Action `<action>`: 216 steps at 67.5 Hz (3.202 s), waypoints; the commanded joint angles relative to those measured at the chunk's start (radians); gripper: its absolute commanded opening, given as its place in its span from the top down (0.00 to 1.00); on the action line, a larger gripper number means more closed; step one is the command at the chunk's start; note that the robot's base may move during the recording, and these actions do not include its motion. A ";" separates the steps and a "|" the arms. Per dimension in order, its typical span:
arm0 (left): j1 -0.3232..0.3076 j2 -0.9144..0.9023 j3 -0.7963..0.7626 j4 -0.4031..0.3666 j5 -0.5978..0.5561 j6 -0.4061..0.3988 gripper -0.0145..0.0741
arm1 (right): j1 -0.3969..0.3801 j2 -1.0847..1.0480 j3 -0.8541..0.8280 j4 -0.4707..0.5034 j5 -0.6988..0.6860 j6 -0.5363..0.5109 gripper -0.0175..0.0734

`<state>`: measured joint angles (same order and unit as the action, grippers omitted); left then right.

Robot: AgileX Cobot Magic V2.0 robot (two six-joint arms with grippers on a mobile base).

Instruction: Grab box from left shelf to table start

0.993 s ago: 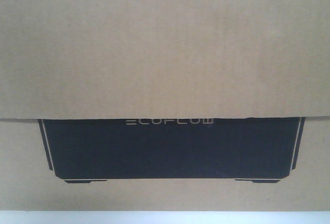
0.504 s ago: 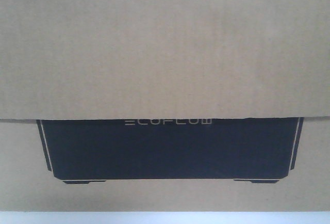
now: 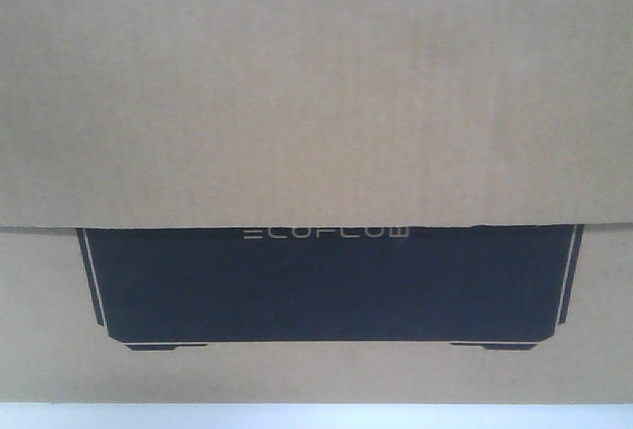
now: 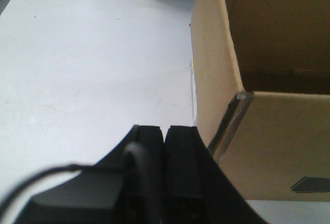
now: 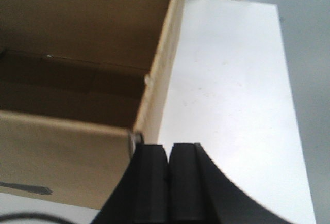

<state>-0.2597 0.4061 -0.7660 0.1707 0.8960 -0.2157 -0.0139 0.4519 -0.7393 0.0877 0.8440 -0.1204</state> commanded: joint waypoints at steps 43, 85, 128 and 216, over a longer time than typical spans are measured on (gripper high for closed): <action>-0.004 -0.257 0.269 0.047 -0.428 0.002 0.94 | 0.000 -0.384 0.260 -0.026 -0.325 -0.001 0.74; 0.090 -0.304 0.327 -0.257 -0.447 0.225 0.94 | 0.000 -0.384 0.263 -0.026 -0.325 -0.001 0.74; 0.235 -0.432 0.793 -0.308 -0.922 0.267 0.94 | 0.000 -0.384 0.263 -0.026 -0.325 -0.001 0.74; 0.235 -0.432 0.793 -0.308 -0.922 0.267 0.94 | 0.039 -0.473 0.767 -0.060 -0.858 0.137 0.74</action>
<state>-0.0234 -0.0107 0.0309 -0.1348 0.0639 0.0473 0.0135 -0.0083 0.0030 0.0443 0.1462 0.0149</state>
